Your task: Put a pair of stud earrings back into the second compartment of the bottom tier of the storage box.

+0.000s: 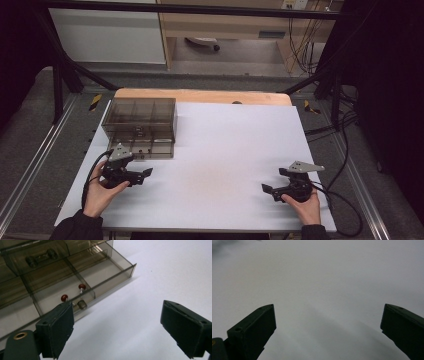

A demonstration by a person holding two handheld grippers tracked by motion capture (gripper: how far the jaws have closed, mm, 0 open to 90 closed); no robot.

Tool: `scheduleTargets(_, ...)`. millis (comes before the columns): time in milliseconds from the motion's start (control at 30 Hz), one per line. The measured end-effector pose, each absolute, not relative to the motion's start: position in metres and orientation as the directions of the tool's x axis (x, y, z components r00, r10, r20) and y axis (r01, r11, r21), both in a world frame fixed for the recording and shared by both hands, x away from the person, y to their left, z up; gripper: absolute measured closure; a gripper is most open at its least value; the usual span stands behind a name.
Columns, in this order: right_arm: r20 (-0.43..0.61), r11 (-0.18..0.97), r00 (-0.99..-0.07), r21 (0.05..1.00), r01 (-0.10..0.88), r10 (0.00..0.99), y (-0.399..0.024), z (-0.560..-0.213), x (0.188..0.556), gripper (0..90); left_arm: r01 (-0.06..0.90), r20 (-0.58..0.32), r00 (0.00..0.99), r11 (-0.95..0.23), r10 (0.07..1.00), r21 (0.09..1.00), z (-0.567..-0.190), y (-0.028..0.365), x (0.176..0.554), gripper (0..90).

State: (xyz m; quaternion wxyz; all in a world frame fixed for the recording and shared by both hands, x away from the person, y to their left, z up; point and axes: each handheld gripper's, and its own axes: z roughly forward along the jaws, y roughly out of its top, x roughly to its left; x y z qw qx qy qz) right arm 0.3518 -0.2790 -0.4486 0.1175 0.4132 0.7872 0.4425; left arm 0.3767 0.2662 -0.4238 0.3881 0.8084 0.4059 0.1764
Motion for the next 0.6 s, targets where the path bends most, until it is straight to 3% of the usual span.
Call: scheduleTargets(600, 0.179, 0.275, -0.634, 0.789, 0.549, 0.753, -0.278, -0.450, 0.351, 0.7, 0.532, -0.042, 0.588, -0.347, 0.808, 0.772, -0.446, 0.291, 0.362, 8.5)
